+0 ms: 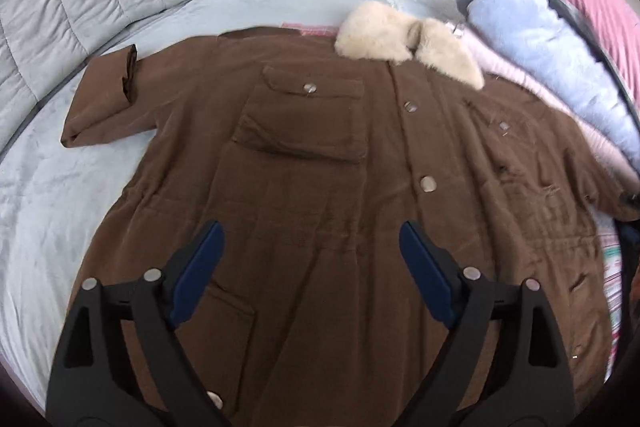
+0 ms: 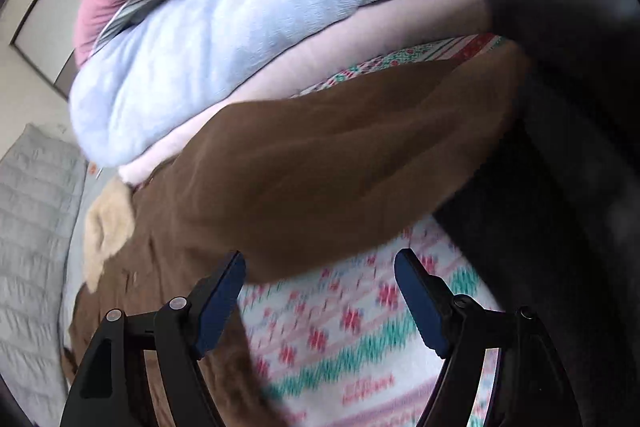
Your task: Fold large clothes
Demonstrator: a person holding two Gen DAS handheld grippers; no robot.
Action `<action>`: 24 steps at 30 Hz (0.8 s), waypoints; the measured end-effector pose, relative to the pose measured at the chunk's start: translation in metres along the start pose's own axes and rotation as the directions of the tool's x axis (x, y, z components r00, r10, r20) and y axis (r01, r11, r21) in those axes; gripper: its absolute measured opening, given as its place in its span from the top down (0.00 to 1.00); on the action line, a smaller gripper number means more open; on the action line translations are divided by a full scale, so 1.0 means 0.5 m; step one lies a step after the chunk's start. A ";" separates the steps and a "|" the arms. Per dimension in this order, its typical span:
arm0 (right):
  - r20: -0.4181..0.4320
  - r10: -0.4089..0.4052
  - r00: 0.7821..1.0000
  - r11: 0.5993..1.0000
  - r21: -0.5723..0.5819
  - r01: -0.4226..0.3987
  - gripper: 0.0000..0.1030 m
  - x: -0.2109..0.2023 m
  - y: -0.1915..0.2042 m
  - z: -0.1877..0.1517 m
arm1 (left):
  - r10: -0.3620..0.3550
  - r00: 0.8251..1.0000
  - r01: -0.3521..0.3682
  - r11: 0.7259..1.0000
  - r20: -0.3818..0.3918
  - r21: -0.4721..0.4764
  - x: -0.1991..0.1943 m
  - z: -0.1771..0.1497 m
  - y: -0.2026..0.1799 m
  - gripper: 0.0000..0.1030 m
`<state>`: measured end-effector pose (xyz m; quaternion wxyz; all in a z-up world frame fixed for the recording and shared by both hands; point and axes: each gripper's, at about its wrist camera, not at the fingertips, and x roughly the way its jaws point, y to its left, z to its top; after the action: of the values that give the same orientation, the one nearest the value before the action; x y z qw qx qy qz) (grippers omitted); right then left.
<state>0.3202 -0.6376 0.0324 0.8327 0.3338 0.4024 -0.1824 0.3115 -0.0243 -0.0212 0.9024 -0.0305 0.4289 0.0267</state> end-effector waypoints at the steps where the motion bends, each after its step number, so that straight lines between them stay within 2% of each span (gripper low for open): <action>1: 0.010 -0.002 1.000 1.000 0.008 0.002 0.24 0.011 -0.005 0.004 | 0.003 1.000 -0.004 1.000 -0.021 -0.004 0.011 -0.001 0.004 0.12; 5: 0.052 -0.067 0.996 0.998 0.017 0.066 0.24 0.044 -0.019 0.040 | 0.023 0.997 -0.025 0.999 -0.067 -0.028 0.036 0.003 0.025 0.11; 10: 0.150 -0.048 0.988 0.999 0.027 0.045 0.26 0.039 -0.027 0.066 | 0.039 0.998 -0.042 0.998 -0.048 -0.049 0.032 0.010 0.045 0.06; 11: 0.179 -0.039 0.983 0.999 0.019 0.036 0.31 0.032 -0.025 0.068 | 0.034 0.998 -0.037 0.998 -0.052 -0.055 0.034 0.010 0.048 0.05; 14: 0.220 -0.030 0.975 1.000 0.012 0.028 0.66 0.012 -0.024 0.077 | 0.021 0.997 -0.026 0.997 -0.068 -0.067 0.041 0.009 0.051 0.05; 15: 0.229 -0.018 0.973 1.000 0.012 0.015 0.71 0.003 -0.024 0.081 | 0.021 0.997 -0.026 0.998 -0.070 -0.065 0.043 0.009 0.050 0.05; 18: 0.277 0.048 0.960 0.999 -0.001 -0.050 0.75 -0.033 -0.020 0.085 | -0.003 0.997 -0.003 0.998 -0.083 -0.068 0.045 0.008 0.051 0.05; 24: 0.366 0.109 0.924 0.994 -0.032 -0.105 0.86 -0.106 0.002 0.093 | -0.049 0.995 0.038 0.993 -0.092 -0.112 0.042 0.011 0.062 0.05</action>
<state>0.3141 -0.6676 0.0961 0.9038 0.3103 0.2222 -0.1934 0.3264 0.0077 -0.0351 0.8784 -0.0911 0.4683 0.0291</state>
